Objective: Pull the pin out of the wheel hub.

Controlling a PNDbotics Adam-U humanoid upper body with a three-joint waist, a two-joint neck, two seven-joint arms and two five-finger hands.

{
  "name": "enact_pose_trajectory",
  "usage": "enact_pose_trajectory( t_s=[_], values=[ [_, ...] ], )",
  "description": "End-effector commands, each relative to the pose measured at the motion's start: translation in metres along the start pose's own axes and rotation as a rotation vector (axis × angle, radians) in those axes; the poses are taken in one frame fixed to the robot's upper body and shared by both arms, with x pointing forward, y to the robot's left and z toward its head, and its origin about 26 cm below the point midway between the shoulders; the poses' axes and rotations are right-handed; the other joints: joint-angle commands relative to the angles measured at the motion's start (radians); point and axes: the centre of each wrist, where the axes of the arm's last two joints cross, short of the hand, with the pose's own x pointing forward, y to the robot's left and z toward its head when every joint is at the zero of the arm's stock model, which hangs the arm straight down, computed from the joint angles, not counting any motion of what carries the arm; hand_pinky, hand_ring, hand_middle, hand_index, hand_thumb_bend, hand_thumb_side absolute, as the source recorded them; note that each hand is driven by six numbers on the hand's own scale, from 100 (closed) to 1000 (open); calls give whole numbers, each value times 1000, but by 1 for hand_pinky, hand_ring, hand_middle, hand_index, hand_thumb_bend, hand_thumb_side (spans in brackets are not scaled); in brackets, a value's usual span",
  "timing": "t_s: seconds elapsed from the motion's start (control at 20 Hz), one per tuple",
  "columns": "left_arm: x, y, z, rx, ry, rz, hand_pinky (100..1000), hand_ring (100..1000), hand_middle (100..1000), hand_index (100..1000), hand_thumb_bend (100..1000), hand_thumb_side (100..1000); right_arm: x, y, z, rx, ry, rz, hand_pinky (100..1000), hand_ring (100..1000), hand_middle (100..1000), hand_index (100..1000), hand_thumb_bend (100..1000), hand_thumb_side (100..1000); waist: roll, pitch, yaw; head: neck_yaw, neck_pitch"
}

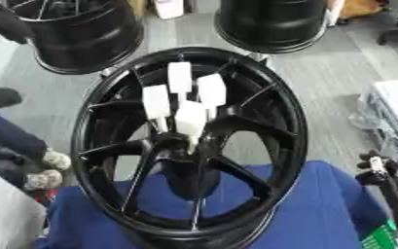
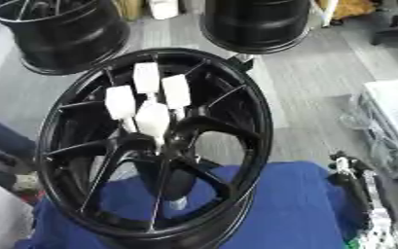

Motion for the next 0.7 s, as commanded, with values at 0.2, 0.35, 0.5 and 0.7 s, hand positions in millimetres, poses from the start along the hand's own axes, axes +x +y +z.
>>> enact_pose_trajectory(
  t_s=[0.2, 0.35, 0.5, 0.7],
  values=[
    [-9, -2, -44, -173, -14, -76, 740, 679, 706, 798, 639, 491, 2, -7, -1, 9, -16, 34, 593, 546, 584, 717, 100, 893, 4, -22, -3, -3, -5],
    [-13, -5, -65, -211, -20, -92, 740, 684, 712, 804, 616, 460, 2, -7, -1, 10, -17, 33, 593, 546, 584, 716, 100, 894, 4, -21, -5, -4, -5],
    [-14, -8, -81, -228, -25, -108, 737, 679, 707, 802, 593, 423, 2, -7, -1, 11, -18, 32, 593, 546, 584, 716, 100, 895, 4, -21, -7, -2, -6],
    [-12, -14, -99, -249, -51, -112, 734, 674, 704, 800, 590, 427, 2, -6, -1, 14, -17, 30, 592, 546, 584, 716, 100, 897, 3, -20, -9, 2, -6]
  ],
)
